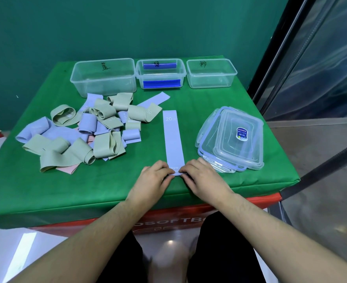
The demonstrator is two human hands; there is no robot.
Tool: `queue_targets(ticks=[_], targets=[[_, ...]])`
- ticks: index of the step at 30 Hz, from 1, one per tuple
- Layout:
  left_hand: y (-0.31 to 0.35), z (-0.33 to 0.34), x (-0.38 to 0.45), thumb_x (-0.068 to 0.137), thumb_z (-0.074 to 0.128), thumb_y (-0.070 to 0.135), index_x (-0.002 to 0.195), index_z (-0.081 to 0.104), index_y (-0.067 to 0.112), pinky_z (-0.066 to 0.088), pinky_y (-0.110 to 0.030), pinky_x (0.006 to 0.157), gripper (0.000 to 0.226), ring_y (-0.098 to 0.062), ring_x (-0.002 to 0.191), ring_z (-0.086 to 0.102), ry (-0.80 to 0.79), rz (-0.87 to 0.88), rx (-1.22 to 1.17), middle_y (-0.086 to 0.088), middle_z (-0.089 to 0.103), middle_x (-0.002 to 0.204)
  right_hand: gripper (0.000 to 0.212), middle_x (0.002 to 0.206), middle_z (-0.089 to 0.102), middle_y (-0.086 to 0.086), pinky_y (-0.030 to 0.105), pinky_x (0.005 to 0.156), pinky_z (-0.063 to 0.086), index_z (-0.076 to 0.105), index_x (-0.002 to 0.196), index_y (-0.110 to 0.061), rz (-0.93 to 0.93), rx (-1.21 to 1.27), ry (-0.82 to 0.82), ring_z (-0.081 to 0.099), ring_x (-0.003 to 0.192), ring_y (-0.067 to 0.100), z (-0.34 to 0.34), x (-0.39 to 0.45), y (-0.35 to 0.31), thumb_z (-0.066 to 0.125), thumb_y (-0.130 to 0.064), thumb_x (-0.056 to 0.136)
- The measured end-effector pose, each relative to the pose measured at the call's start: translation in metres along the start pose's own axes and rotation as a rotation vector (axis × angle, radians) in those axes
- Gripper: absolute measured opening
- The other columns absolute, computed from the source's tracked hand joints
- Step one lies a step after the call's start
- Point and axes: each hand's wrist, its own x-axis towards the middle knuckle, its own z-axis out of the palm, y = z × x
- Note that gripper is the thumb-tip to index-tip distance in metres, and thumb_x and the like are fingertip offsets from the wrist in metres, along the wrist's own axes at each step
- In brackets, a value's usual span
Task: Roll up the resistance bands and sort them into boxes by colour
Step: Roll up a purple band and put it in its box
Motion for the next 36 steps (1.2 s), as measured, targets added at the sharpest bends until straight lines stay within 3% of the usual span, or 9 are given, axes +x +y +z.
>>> queue_targets(ticks=[13,18,24,28,36], targets=[[-0.002,-0.004,-0.003,0.093,0.067,0.024,0.102,0.073,0.019,0.042,-0.029,0.081,0.012,-0.005,0.091,0.057,-0.018,0.006,-0.078,0.009,0.067,0.098,0.028,0.094,0.059,-0.002,0.033,0.084,0.045,0.073,0.1,-0.015,0.064,0.09,0.051,0.05,0.089,0.022,0.001,-0.004,-0.003,0.051,-0.032,0.094],[-0.002,-0.004,0.0,0.092,0.068,0.019,0.098,0.071,0.015,0.046,-0.035,0.081,0.008,-0.006,0.088,0.053,-0.018,0.003,-0.089,0.005,0.065,0.094,0.024,0.093,0.063,-0.006,0.028,0.083,0.041,0.07,0.102,-0.019,0.054,0.141,0.034,0.051,0.087,0.019,-0.002,-0.002,-0.001,0.051,-0.031,0.095],[0.0,-0.003,-0.001,0.091,0.068,0.017,0.097,0.07,0.013,0.04,-0.029,0.08,0.007,-0.008,0.084,0.049,-0.005,0.001,-0.054,0.002,0.058,0.097,0.025,0.093,0.06,-0.005,0.029,0.083,0.043,0.069,0.1,-0.018,0.015,0.093,0.02,0.05,0.089,0.019,0.001,-0.001,0.005,0.053,-0.035,0.094],[-0.004,-0.002,-0.002,0.089,0.07,0.021,0.098,0.07,0.012,0.044,-0.03,0.078,0.013,-0.011,0.08,0.052,-0.014,0.035,-0.002,0.0,0.059,0.1,0.028,0.096,0.06,-0.004,0.026,0.084,0.041,0.07,0.104,-0.017,-0.014,0.072,0.035,0.049,0.091,0.018,0.003,-0.003,0.01,0.054,-0.037,0.093],[-0.007,-0.004,0.004,0.094,0.048,0.037,0.101,0.073,0.014,0.045,-0.03,0.076,0.035,-0.016,0.078,0.062,-0.071,0.101,0.063,0.003,0.062,0.097,0.03,0.097,0.06,-0.003,0.027,0.084,0.041,0.071,0.104,-0.015,-0.043,0.048,0.042,0.047,0.091,0.018,0.004,0.001,0.01,0.051,-0.036,0.095]])
